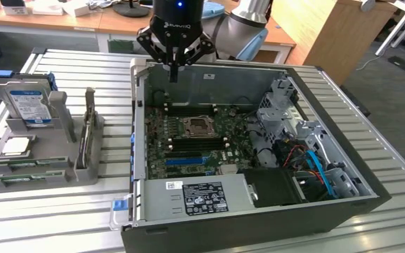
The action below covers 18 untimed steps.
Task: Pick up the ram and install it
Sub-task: 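Reach for the ram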
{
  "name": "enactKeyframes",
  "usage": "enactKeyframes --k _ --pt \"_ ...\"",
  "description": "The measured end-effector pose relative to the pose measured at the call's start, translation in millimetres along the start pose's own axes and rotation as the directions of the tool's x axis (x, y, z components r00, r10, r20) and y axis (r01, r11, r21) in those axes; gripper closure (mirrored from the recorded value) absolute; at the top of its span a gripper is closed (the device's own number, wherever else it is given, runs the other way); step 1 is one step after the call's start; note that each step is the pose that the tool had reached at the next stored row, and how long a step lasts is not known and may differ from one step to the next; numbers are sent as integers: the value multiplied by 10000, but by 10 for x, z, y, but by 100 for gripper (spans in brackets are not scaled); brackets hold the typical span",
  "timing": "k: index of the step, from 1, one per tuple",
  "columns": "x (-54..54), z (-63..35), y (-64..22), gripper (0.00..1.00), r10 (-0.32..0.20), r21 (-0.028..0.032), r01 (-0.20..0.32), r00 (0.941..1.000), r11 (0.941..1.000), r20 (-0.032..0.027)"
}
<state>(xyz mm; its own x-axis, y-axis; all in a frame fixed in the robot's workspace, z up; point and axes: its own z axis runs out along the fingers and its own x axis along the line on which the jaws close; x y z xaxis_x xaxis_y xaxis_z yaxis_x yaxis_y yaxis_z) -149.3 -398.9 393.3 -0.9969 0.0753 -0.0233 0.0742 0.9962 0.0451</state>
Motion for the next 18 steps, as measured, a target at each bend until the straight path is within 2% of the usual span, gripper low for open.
enactKeyframes --k 18 --pt "192 -5 -14 89 0 1 0 10000 10000 0"
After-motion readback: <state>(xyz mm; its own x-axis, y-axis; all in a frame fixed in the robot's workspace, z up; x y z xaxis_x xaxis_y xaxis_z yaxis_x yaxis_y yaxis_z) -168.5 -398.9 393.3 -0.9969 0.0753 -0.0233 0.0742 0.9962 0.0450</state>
